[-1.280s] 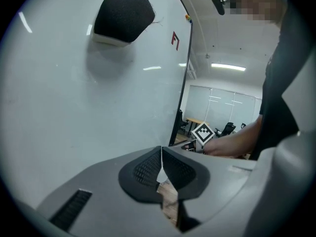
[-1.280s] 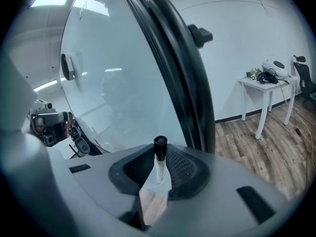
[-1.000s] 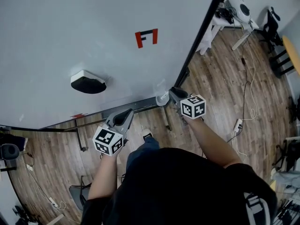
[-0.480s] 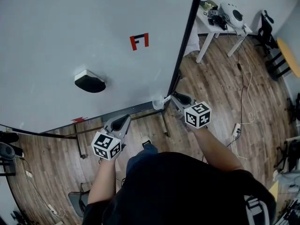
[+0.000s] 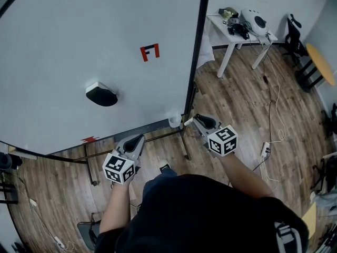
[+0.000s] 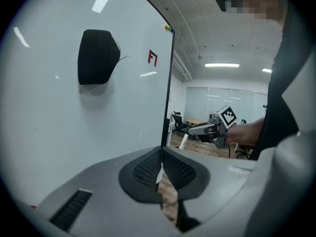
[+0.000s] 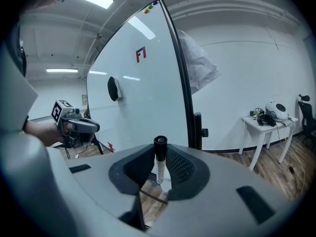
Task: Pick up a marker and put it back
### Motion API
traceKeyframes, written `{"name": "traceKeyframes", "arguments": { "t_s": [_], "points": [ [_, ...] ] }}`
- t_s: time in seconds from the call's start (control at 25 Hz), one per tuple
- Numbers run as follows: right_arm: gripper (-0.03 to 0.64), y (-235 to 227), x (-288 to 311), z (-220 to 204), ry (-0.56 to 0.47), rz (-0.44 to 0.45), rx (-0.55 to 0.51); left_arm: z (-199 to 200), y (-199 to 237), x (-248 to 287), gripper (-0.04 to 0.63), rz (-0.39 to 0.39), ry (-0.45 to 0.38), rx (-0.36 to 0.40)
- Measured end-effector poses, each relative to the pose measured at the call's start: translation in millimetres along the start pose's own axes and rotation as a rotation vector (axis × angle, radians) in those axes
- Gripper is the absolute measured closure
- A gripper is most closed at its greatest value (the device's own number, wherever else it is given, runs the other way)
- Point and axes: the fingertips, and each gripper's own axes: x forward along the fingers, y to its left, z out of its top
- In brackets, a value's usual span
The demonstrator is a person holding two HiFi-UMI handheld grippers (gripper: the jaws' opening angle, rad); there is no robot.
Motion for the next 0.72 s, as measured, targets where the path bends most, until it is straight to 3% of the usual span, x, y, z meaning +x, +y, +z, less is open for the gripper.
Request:
{"name": "traceKeyframes", "arguments": {
  "t_s": [0.72],
  "points": [
    [0.552,6.5,-12.2,-10.1,0.012,0.023,0.020,-0.6,-11.3,1.3,0.578,0.006,-0.002,0.003]
  ]
}}
